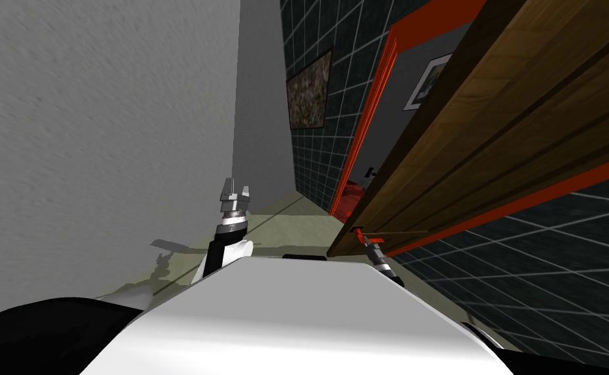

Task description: Pull the door open

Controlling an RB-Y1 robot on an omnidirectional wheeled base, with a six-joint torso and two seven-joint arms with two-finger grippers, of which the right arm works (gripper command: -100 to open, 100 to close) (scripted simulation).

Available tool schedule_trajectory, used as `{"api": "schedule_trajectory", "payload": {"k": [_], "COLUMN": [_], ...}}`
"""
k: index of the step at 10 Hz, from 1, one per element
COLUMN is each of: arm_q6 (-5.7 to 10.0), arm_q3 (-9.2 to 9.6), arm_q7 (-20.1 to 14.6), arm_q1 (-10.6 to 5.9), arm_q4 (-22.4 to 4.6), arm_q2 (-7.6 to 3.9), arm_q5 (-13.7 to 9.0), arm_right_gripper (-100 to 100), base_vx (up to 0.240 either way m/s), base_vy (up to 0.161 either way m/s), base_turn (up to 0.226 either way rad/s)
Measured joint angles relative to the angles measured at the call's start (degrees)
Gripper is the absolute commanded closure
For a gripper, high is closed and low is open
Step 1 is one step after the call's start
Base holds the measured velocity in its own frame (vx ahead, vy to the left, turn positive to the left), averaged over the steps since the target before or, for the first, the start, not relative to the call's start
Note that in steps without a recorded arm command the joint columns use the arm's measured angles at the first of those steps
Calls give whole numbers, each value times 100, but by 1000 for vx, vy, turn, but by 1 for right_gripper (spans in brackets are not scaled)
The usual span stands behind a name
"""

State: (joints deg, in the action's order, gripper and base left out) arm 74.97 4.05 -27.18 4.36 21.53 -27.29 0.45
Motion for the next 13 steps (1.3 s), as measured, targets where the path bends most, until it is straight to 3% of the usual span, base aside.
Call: {"api": "schedule_trajectory", "payload": {"k": [2, 3, 5, 7, 9, 10, 11, 12, 13], "arm_q6": [-94, -237, -488, -568, -548, -662, -653, -819, -913], "arm_q3": [-12, -31, -55, -45, -58, -80, -79, -87, -87], "arm_q7": [31, 50, 116, 137, 160, 199, 223, 253, 294], "arm_q1": [-11, 42, -8, -8, -154, -175, -351, -273, -365], "arm_q4": [110, 309, 513, 546, 365, 492, 316, 563, 539], "arm_q2": [21, 30, 93, 121, 151, 176, 211, 242, 297], "arm_q5": [-5, -14, -19, -7, -9, -18, -10, -10, -2], "arm_right_gripper": [100, 100, 100, 100, 100, 100, 100, 100, 100], "base_vx": [-120, -183, -183, -22, -174, -208, -185, -186, -223], "base_vy": [-35, -77, -67, -2, -70, -89, -100, -93, -76], "base_turn": [51, 127, 86, -22, 158, 131, 131, 106, 146]}}
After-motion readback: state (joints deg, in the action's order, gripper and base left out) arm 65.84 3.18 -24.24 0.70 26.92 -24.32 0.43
